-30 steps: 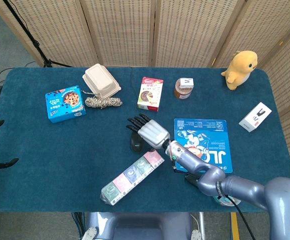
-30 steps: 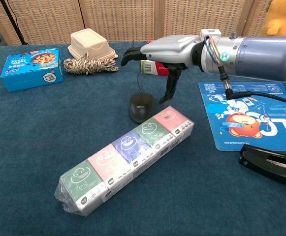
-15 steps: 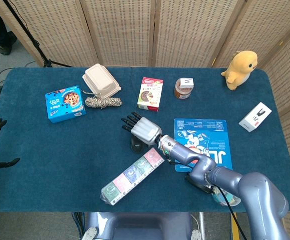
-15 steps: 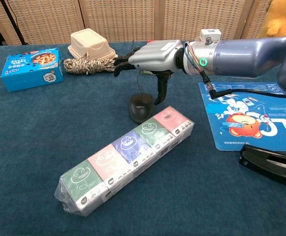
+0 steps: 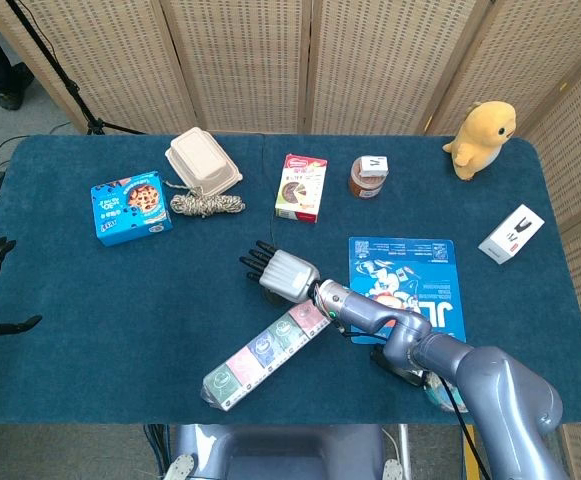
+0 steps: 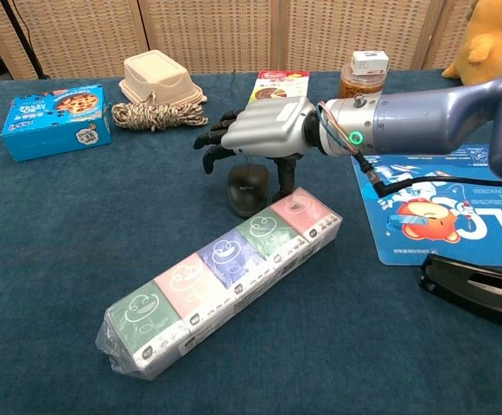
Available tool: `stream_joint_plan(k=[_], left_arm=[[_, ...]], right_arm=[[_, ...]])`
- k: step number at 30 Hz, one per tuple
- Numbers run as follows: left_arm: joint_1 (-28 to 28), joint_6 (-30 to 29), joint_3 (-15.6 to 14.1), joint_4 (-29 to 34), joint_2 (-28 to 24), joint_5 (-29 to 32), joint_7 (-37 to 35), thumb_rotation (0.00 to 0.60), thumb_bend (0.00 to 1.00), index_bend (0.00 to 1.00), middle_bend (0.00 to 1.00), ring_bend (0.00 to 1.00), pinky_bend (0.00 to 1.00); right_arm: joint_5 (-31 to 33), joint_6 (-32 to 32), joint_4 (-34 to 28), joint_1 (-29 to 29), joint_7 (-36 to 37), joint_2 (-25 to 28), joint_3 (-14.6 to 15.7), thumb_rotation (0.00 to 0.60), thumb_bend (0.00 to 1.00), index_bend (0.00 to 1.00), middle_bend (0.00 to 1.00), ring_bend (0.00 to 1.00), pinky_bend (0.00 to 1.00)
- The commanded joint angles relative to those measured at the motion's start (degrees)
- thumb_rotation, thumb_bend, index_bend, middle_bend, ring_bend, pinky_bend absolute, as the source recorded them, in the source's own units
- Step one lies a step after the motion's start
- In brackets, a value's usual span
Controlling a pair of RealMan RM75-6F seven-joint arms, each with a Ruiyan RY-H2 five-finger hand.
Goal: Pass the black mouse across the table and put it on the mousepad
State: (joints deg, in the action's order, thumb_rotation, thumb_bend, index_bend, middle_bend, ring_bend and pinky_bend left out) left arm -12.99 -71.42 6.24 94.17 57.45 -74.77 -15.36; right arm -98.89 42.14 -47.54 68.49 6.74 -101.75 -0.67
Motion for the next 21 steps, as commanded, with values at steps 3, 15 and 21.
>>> stream_joint_plan(k=[3, 15, 21], left_arm=[[0.07, 0.23, 0.11, -0.12, -0.13, 0.09, -0.48, 0.600, 0.05, 0.00, 0.00, 0.00, 0.00], [0.15, 0.83, 0.30, -0.13, -0.52, 0.08, -1.88, 0.600, 0.05, 0.00, 0.00, 0.00, 0.00], [0.11, 1.13, 0.40, -0.09, -0.68, 0.06, -2.42, 0.600, 0.05, 0.00, 0.00, 0.00, 0.00]], right_arm=[[-0.21, 0.10, 1.34, 0.69, -0.24, -1.12, 0.72, 0.600, 0.00, 0.20, 0.04, 0.00, 0.00], [-0.65, 0.13, 4.63, 1.63, -1.46, -3.63, 2.21, 0.600, 0.09, 0.31, 0.13, 0.01, 0.10], [-0.79, -0.49, 5.97, 1.91, -0.64, -4.42, 3.28, 0.600, 0.26, 0.40, 0.26, 0.11, 0.24]])
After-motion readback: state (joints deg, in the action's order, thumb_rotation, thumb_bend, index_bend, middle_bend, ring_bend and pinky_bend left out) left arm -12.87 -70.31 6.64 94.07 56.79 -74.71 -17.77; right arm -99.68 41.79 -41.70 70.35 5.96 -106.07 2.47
